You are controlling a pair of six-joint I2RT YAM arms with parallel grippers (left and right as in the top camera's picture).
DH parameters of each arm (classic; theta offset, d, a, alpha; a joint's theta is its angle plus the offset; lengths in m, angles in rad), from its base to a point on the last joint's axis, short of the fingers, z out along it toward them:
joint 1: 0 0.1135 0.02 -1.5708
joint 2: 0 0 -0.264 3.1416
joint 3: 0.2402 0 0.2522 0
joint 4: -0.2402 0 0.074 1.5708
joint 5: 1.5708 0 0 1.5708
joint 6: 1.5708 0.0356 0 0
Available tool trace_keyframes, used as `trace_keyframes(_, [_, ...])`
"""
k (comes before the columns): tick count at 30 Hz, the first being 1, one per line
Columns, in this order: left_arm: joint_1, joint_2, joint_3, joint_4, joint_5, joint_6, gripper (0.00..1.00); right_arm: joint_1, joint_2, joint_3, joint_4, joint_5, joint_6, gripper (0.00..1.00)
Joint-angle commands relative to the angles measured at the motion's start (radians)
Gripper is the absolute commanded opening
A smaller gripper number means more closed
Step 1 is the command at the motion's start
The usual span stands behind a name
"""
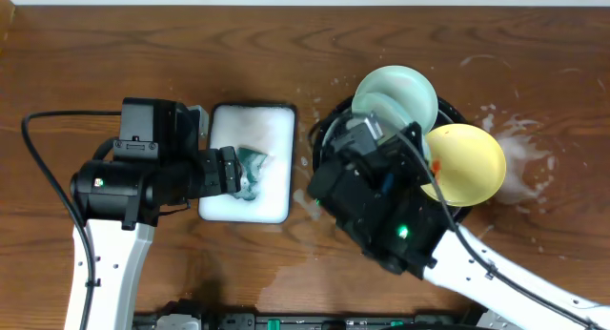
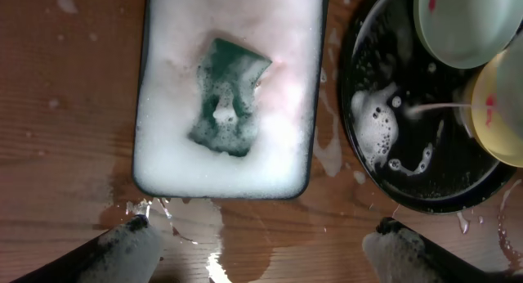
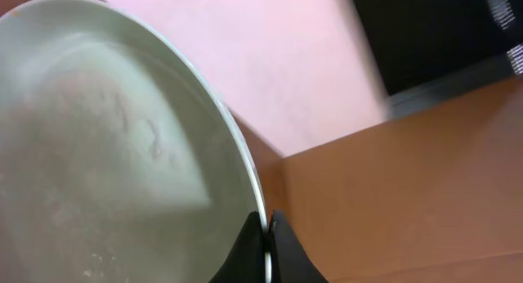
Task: Clean dirty plates on tray and stack at the side
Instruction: 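Lift the pale green plate and carry it to the right side of the table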
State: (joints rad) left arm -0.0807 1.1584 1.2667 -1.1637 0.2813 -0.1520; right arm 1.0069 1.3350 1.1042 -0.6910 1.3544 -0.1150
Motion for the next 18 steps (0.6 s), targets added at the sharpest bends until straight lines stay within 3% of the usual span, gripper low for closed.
trace_keyframes(1, [-0.003, -0.002, 0.016, -0.002, -0.013, 0.013, 0.88, 0.055, -0.003, 0.014, 0.002, 0.179, -0.044, 0.01])
trace_keyframes(11, [-0.003, -0.002, 0.016, -0.003, -0.013, 0.013, 0.88, 0.065, -0.003, 0.014, 0.001, 0.144, 0.012, 0.01])
trace_keyframes(13, [-0.003, -0.002, 0.016, -0.003, -0.013, 0.013, 0.88, 0.036, -0.003, 0.014, -0.008, 0.024, 0.079, 0.01])
trace_keyframes(18, [-0.003, -0.002, 0.016, -0.002, -0.013, 0.013, 0.88, -0.156, -0.004, 0.014, -0.084, -0.456, 0.4, 0.01])
